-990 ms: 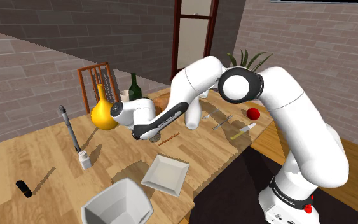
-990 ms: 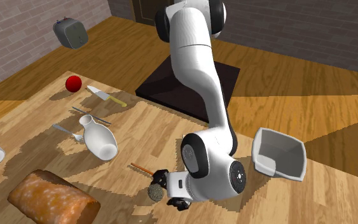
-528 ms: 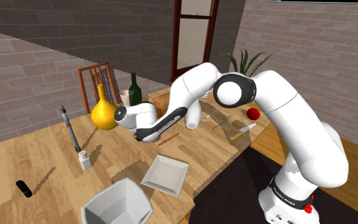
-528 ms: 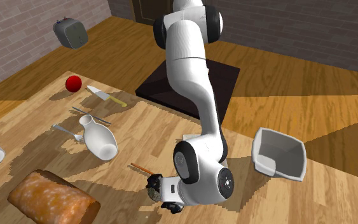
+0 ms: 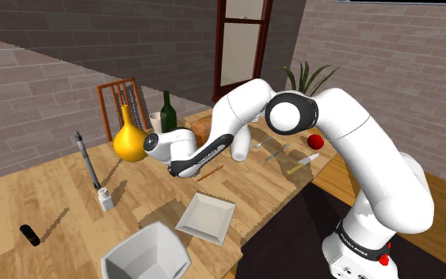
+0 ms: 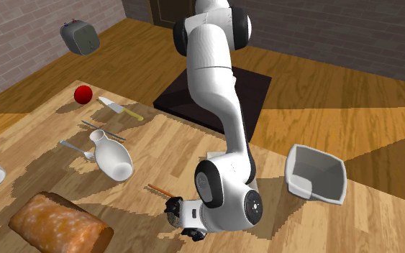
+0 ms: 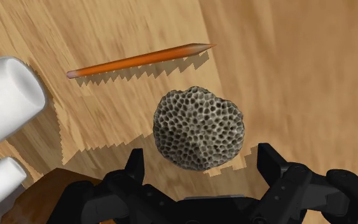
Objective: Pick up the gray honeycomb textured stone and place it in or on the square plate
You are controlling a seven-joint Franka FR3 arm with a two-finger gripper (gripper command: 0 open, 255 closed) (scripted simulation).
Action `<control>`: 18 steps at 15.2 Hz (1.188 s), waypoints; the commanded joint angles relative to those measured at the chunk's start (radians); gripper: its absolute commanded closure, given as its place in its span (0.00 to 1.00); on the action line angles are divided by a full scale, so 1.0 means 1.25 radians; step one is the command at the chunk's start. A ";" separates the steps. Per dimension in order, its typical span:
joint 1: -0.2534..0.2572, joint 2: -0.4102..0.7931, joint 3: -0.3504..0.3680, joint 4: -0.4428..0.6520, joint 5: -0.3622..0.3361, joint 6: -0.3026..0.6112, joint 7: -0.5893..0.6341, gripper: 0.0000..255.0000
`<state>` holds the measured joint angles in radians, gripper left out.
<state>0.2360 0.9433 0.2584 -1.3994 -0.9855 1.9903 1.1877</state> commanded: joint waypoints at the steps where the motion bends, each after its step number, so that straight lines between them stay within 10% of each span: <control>1: 0.000 0.000 0.000 0.000 0.000 0.000 0.000 1.00; 18: -0.010 -0.064 0.015 -0.026 0.019 -0.030 -0.027 1.00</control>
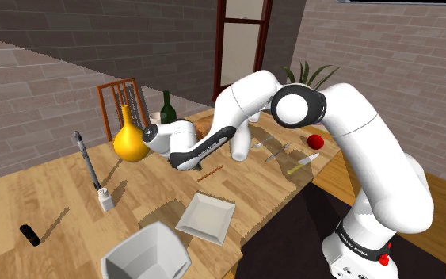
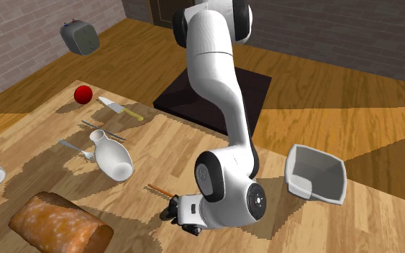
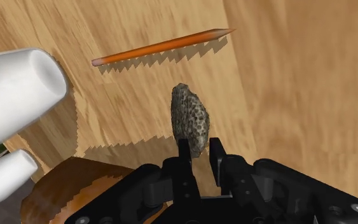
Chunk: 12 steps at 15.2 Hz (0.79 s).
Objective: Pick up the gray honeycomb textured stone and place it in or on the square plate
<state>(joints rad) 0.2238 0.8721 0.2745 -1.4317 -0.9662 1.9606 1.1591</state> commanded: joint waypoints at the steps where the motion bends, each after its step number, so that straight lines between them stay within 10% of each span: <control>1: -0.001 -0.014 0.004 -0.002 0.006 -0.010 -0.008 1.00; 12: -0.004 -0.116 0.029 -0.088 0.030 -0.037 -0.004 1.00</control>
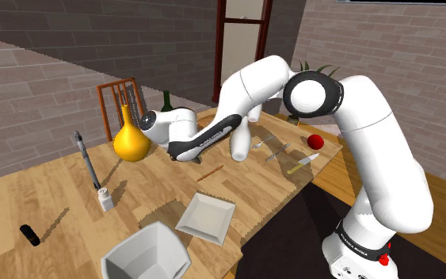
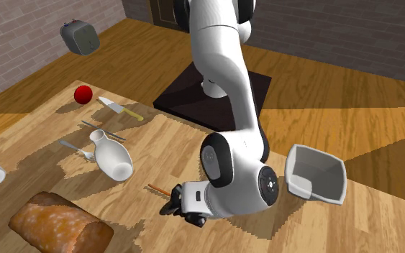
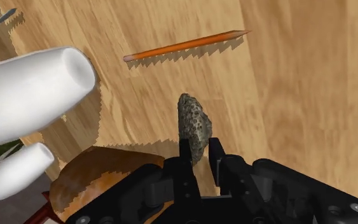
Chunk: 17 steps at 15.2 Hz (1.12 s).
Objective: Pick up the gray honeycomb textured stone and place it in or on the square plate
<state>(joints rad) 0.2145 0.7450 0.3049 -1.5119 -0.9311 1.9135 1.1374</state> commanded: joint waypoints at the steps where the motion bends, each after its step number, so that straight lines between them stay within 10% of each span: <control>1: 0.006 -0.035 0.010 -0.058 0.003 0.003 0.031 1.00; 8: 0.024 -0.124 0.041 -0.201 0.021 0.009 0.111 1.00; 9: 0.024 -0.124 0.041 -0.201 0.021 0.009 0.111 0.00; 12: -0.196 -0.222 0.104 -0.455 -0.057 0.446 -0.294 0.00; 15: -0.490 -0.120 0.263 -0.504 0.059 0.669 -0.956 0.00; 17: -0.485 -0.094 0.256 -0.489 0.026 0.670 -0.934 0.00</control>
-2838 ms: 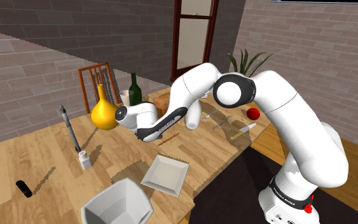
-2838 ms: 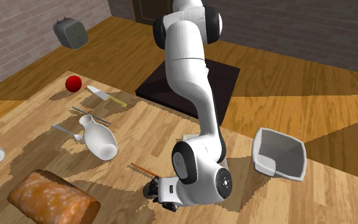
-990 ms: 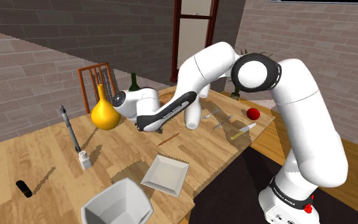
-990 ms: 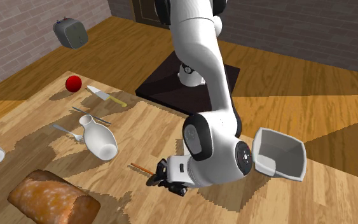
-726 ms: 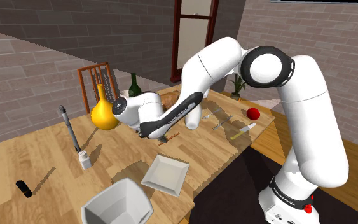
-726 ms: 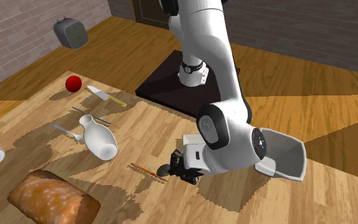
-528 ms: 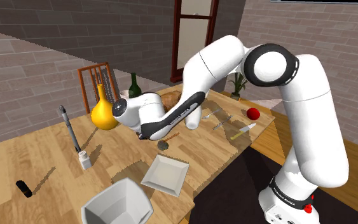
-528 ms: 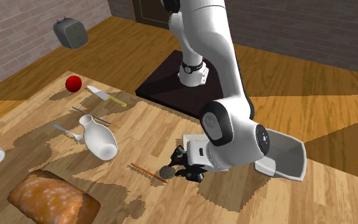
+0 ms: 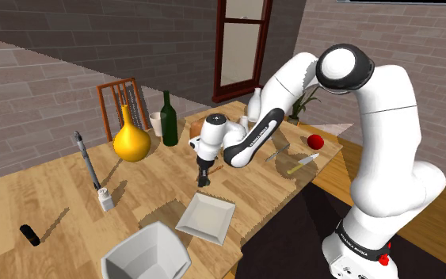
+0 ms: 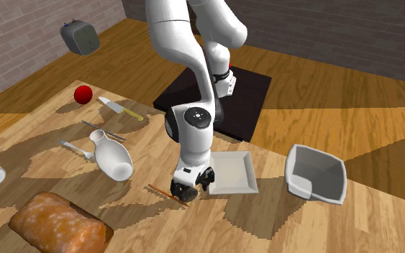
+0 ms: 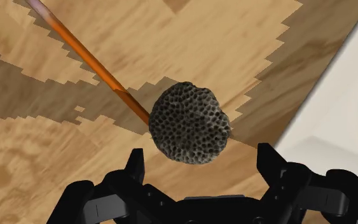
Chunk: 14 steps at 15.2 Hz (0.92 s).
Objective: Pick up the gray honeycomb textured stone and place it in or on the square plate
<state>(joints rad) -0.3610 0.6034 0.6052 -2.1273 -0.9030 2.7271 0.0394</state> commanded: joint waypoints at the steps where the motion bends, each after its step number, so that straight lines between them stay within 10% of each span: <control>1: -0.016 0.030 0.006 0.011 -0.006 0.022 -0.049 0.00; 14: 0.021 0.077 -0.036 0.045 -0.043 0.039 -0.022 0.00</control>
<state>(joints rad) -0.3352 0.6999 0.5604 -2.0705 -0.9568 2.7757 0.0122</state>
